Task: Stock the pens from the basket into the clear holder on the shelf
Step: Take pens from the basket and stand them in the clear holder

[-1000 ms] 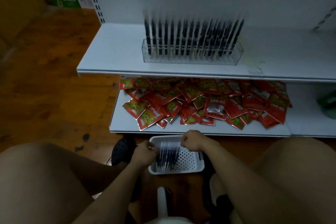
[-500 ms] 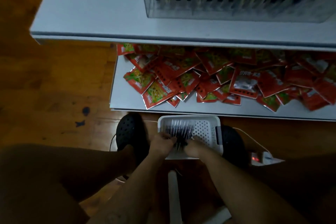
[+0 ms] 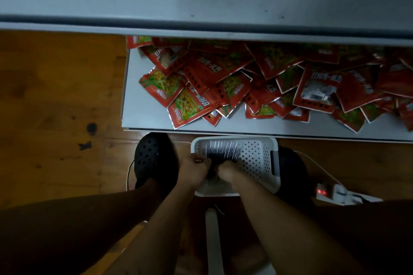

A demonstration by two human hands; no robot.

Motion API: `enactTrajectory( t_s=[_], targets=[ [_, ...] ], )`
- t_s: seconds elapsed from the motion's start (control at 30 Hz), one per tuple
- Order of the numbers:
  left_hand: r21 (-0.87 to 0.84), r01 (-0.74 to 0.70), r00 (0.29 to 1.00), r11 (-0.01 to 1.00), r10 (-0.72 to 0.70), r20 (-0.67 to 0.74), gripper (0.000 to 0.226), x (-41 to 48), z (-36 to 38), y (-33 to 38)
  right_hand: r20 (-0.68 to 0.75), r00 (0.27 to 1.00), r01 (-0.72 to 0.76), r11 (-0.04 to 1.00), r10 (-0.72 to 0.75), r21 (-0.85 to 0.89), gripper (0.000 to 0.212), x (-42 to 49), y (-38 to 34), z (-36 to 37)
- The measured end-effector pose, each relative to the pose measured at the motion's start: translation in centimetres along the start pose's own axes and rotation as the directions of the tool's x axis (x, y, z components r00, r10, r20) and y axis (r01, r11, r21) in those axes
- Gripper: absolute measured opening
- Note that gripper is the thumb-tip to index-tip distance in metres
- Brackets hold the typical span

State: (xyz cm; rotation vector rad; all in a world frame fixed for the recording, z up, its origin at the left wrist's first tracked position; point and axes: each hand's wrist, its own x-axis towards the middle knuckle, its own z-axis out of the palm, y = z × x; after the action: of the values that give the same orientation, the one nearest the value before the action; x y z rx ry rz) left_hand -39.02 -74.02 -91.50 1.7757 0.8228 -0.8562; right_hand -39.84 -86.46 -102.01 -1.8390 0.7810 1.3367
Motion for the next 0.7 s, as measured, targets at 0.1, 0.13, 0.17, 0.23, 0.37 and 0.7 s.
enactTrajectory(
  t_s=[0.1,0.13,0.17,0.23,0.37,0.7],
  targets=[
    [-0.037,-0.014,1.000,0.999,0.015,0.007,0.003,-0.5,-0.2,-0.2,-0.001,0.998,-0.057,0.975,0.059,0.214,0.045,-3.2,-1.8,-2.0],
    [-0.035,-0.013,1.000,0.999,0.013,0.007,0.003,-0.7,-0.2,-0.3,0.008,0.999,-0.054,0.965,0.054,0.257,0.047,-3.9,-2.0,-2.7],
    [-0.031,-0.005,1.000,0.999,0.006,0.006,0.005,-0.7,-0.1,-0.5,0.019,0.999,-0.045,0.954,0.041,0.295,0.050,-4.3,-2.2,-3.2],
    [-0.026,0.012,1.000,1.000,-0.012,0.003,0.016,-0.8,0.3,-0.8,0.039,0.998,-0.055,0.953,0.045,0.299,0.058,-5.0,-2.1,-4.1],
    [-0.010,-0.004,0.999,1.000,0.004,0.037,0.012,-1.1,0.9,-0.4,0.111,0.994,-0.042,0.961,0.012,0.272,0.068,-5.2,-1.1,-4.7],
    [-0.032,-0.037,0.996,0.999,0.039,0.076,0.010,-0.6,0.9,0.4,0.129,0.991,-0.062,0.968,0.031,0.243,0.060,-4.7,-1.2,-4.9]
  ],
)
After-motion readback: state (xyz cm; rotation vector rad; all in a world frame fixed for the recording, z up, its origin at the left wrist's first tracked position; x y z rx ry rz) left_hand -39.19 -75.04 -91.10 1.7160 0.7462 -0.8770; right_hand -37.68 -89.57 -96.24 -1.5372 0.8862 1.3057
